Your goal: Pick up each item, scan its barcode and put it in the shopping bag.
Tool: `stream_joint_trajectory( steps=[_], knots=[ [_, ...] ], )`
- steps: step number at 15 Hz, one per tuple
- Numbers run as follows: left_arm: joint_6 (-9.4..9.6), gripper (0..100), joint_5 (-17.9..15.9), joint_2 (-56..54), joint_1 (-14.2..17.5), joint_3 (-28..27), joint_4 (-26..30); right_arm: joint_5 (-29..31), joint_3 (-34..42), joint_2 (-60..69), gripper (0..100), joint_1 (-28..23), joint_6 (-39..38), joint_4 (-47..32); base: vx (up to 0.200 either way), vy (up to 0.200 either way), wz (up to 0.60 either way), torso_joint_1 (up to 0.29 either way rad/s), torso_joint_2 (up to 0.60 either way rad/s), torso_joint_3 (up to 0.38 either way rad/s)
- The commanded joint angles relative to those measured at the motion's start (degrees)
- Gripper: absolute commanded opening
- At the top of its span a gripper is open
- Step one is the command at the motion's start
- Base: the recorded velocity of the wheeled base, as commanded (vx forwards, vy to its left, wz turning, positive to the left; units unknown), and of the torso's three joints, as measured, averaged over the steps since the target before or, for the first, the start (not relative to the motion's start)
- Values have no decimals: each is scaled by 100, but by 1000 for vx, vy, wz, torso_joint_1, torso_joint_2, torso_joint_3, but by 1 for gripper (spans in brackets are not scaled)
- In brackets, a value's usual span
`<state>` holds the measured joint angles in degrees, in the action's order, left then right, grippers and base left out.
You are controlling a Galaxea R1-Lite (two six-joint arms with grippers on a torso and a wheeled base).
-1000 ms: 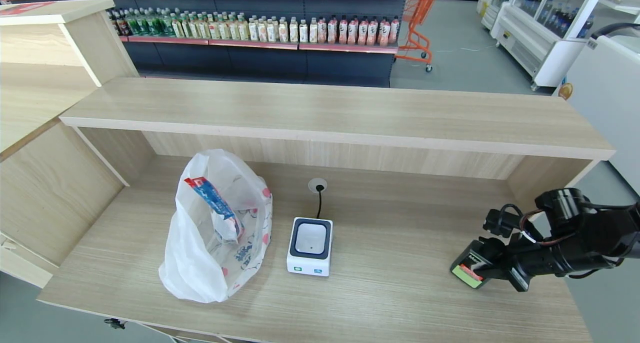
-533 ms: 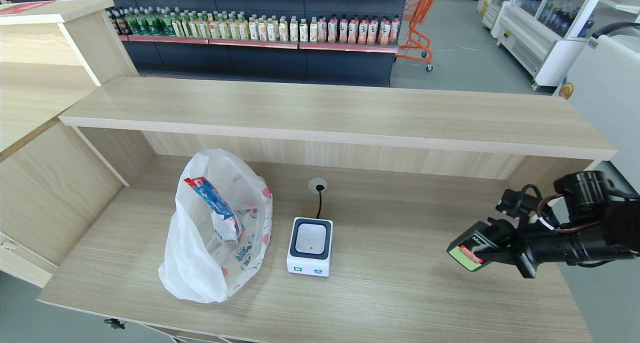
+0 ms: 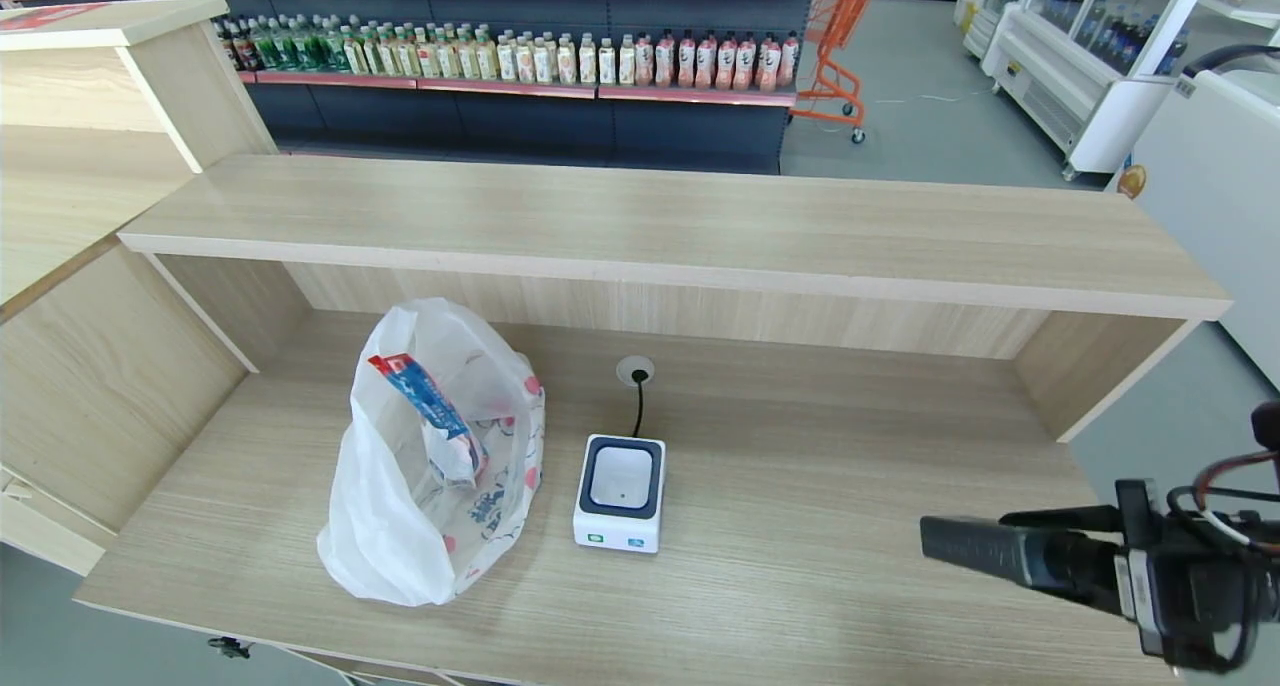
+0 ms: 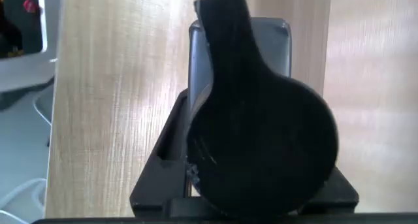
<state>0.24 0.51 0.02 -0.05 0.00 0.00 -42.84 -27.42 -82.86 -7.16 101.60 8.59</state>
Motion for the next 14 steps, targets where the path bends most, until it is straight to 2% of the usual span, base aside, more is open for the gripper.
stream_joint_trajectory(
  steps=[1,2,3,4,7,9,11,14],
  knots=[
    [2,100,2,-2,-4,0,0,-163,123,464,0,584,1521,-684,0,0,0,0,0,0],
    [2,100,2,-2,5,0,0,-172,114,472,0,768,2294,-692,0,0,0,0,0,0],
    [2,100,2,-2,-4,0,0,-172,96,472,0,891,2637,-692,0,0,0,0,0,0],
    [2,100,2,-2,5,0,0,-163,52,429,0,1384,3516,-640,0,0,0,0,0,0],
    [2,100,2,-2,-4,0,0,-243,52,464,0,1515,5186,-684,0,0,0,0,0,0],
    [2,100,2,-2,-4,0,0,-621,61,402,0,1559,5643,-648,0,0,0,0,0,0],
    [2,100,2,-2,5,0,0,-691,43,393,0,1805,5960,-648,0,0,0,0,0,0],
    [2,100,2,-2,-4,0,0,-963,17,393,0,2517,6276,-631,0,0,0,0,0,0]
  ],
)
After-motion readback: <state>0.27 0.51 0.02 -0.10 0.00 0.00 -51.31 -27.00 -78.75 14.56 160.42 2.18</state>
